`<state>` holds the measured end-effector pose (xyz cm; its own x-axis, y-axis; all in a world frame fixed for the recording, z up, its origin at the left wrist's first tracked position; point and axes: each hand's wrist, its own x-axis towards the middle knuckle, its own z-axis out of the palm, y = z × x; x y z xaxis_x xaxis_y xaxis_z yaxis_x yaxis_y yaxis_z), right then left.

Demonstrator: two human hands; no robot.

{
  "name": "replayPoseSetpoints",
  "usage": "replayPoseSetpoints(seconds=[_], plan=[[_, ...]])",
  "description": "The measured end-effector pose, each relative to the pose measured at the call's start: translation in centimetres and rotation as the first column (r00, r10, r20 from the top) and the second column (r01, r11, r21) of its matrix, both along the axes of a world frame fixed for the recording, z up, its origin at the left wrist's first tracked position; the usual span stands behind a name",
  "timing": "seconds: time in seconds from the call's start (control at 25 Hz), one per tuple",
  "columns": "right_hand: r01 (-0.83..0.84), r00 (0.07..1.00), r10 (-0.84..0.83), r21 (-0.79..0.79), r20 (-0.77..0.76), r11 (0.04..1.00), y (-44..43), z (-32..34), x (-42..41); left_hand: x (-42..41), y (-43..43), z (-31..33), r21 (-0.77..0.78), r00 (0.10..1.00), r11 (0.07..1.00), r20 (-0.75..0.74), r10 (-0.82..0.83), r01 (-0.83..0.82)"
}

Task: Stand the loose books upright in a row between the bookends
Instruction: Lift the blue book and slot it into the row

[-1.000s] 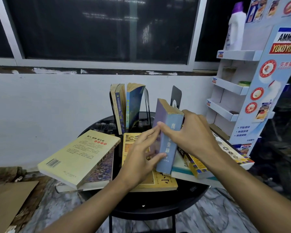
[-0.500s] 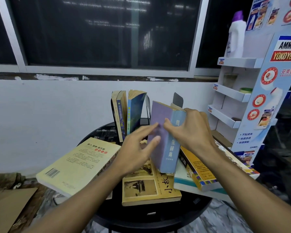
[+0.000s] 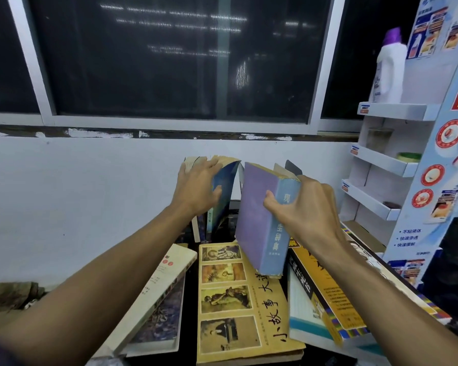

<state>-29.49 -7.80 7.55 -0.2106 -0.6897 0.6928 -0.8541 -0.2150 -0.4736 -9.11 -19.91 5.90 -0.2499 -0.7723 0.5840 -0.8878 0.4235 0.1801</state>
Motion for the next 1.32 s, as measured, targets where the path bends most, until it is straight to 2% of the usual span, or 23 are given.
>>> replayPoseSetpoints(seconds=[0.12,0.36,0.64,0.84,1.32], plan=[[-0.014,1.0,0.014,-0.005,0.007,1.0,-1.6,0.0,0.6,0.5,-1.3,-0.1,0.012,0.996,0.997,0.058,0.072,-0.073],[-0.025,1.0,0.025,-0.017,0.004,1.0,-4.2,0.3,2.5,1.9,-1.8,-0.7,-0.05,0.994,0.993,0.028,0.107,-0.105],[-0.027,1.0,0.027,0.015,0.017,1.0,-8.3,-0.2,4.9,3.3,-2.7,-1.4,0.0,0.996,0.998,-0.055,0.063,-0.063],[-0.056,0.998,0.055,0.039,0.028,0.998,-11.3,-1.1,6.7,3.9,-3.5,-2.1,0.01,0.985,1.0,-0.173,-0.017,0.02],[-0.027,0.999,0.029,0.103,-0.02,0.994,-15.5,-3.9,8.4,3.8,-3.7,-3.0,-0.021,0.973,0.999,-0.228,-0.031,0.027]])
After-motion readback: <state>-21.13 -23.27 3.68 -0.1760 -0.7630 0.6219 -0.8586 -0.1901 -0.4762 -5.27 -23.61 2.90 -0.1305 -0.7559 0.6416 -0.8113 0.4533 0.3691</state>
